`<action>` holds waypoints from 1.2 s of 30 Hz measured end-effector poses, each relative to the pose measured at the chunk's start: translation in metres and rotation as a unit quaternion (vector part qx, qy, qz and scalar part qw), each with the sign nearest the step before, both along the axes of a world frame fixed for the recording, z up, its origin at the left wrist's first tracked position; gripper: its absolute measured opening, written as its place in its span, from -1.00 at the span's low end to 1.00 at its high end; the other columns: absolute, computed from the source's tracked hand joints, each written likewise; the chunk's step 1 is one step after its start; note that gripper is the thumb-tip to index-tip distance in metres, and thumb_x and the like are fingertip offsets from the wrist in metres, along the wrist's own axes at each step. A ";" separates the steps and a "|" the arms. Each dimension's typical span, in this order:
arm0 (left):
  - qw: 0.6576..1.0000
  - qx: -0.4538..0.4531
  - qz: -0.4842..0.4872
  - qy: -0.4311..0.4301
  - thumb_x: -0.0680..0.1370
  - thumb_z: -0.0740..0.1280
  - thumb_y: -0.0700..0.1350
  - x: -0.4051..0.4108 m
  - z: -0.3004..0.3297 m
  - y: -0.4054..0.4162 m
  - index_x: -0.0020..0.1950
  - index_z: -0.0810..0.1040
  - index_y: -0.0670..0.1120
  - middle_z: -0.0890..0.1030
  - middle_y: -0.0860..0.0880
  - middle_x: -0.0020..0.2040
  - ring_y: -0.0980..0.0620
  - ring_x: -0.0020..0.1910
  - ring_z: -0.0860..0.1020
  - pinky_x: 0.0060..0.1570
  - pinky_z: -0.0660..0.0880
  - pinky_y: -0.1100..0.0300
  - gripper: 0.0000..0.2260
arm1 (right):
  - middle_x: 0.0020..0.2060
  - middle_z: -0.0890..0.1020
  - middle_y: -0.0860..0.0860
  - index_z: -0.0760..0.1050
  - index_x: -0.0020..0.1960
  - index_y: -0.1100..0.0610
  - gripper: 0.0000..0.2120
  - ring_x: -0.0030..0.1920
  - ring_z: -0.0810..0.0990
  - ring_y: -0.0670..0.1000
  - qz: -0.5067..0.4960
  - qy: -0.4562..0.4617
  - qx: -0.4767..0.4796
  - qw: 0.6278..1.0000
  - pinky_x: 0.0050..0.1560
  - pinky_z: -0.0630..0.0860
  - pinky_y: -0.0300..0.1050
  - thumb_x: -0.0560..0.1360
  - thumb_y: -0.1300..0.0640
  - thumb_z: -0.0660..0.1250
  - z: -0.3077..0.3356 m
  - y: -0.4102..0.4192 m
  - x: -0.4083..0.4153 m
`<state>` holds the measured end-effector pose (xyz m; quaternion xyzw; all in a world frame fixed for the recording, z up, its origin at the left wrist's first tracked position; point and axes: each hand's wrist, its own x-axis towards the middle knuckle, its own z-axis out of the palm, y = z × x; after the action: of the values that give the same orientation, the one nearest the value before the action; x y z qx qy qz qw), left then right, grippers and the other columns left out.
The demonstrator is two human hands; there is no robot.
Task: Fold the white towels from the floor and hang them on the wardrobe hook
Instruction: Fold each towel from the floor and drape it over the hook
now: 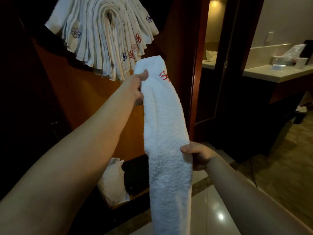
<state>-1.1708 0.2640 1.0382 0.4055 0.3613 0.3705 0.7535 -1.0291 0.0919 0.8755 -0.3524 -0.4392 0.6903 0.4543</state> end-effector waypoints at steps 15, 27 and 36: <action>0.996 -0.037 0.036 0.075 0.62 0.37 -0.16 0.013 -0.057 0.048 0.56 0.25 -0.17 0.50 -0.28 0.38 -0.29 0.20 0.59 0.13 0.56 -0.27 -0.45 | -0.01 0.75 0.09 0.74 0.08 0.12 -0.46 0.02 0.74 0.06 -0.005 0.052 0.031 0.998 0.02 0.65 -0.03 0.15 0.00 0.72 0.014 -0.003 0.003; 0.986 -0.086 -0.109 0.094 0.70 0.24 0.00 -0.003 -0.149 0.046 0.23 0.51 -0.20 0.70 -0.16 -0.24 -0.10 -0.32 0.70 -0.36 0.60 0.10 -0.72 | 0.13 0.72 0.02 0.71 0.18 0.01 -0.49 0.18 0.68 0.04 -0.163 0.057 0.219 0.960 0.14 0.62 -0.02 0.34 -0.24 0.53 0.085 0.013 0.000; 0.983 0.147 0.026 0.105 0.69 0.15 0.16 -0.017 -0.114 0.001 0.23 0.60 -0.14 0.68 -0.03 -0.01 -0.02 0.01 0.64 0.02 0.49 0.09 -0.57 | 0.20 0.68 0.13 0.47 0.39 0.16 -0.34 0.18 0.69 0.13 -0.311 0.023 0.118 0.943 0.09 0.65 0.03 0.38 -0.06 0.54 0.132 0.033 0.000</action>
<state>-1.1881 0.2652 0.9241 0.5388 0.3904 0.3943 0.6338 -1.0292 0.1251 1.0070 -0.3990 -0.3753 0.4658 0.6950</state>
